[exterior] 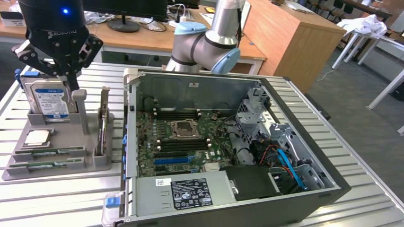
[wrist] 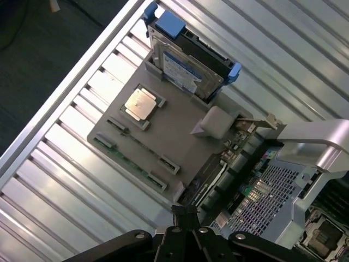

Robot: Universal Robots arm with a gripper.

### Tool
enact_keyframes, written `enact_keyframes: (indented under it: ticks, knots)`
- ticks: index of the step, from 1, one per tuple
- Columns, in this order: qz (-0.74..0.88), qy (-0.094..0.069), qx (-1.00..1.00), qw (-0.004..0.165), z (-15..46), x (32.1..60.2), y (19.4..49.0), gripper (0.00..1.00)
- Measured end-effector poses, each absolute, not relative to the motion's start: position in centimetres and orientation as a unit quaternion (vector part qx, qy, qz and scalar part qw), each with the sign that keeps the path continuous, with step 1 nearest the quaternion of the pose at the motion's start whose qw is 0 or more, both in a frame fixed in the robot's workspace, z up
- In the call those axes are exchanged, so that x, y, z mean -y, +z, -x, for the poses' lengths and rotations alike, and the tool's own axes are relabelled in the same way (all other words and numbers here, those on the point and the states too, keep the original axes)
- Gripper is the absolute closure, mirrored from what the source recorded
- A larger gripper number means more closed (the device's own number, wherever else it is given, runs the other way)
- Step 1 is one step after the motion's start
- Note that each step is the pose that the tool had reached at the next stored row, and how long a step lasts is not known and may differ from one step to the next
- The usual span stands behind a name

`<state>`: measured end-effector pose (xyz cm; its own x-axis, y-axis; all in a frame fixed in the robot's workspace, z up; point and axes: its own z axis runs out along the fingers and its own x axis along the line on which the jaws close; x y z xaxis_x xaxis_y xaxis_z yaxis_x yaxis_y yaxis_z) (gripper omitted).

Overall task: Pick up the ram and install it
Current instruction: 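Pick up the ram and move it above insertion slot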

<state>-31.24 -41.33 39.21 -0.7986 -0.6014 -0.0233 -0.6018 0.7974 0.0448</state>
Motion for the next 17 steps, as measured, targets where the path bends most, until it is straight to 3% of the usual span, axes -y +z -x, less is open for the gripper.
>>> enact_keyframes:
  ticks: [17]
  knots:
    - [0.36, 0.025, -0.933, 0.003, 31.24, 41.33, 39.21, 0.9]
